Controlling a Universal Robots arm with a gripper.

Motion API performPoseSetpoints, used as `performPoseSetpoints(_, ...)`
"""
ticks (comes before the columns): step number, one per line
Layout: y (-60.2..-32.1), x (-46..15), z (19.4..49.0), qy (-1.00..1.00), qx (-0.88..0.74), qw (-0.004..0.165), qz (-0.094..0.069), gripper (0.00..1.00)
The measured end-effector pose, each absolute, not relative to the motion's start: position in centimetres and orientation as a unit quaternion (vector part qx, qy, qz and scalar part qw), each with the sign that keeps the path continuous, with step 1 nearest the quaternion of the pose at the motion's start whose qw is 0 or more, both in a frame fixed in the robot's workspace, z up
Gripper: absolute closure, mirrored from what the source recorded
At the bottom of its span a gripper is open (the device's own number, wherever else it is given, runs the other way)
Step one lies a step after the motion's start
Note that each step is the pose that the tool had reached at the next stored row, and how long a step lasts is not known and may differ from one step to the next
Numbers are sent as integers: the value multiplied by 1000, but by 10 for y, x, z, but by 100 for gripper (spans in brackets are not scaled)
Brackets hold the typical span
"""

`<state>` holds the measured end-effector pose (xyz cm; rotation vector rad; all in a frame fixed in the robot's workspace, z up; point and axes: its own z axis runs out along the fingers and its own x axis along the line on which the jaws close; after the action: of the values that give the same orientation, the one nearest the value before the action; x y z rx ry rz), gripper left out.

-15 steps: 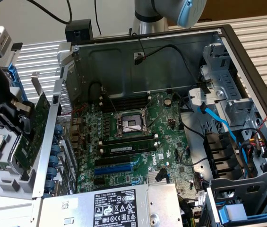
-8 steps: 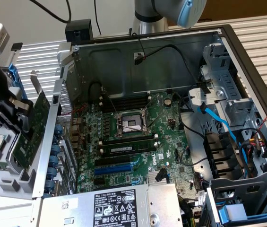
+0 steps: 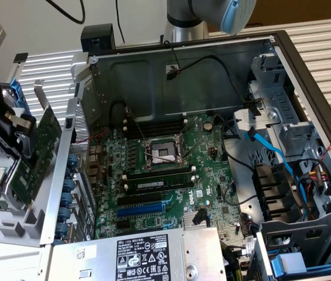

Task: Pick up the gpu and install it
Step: 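Pick up the gpu and move the gpu toward the slot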

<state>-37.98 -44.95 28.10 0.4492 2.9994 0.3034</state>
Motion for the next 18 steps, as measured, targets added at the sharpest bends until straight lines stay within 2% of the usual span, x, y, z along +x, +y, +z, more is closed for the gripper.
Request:
performPoseSetpoints(9, -451, -380, 297, 983, 146, 47, 100, 73)
performPoseSetpoints(18, -452, -380, 332, 983, 146, 47, 99, 73)
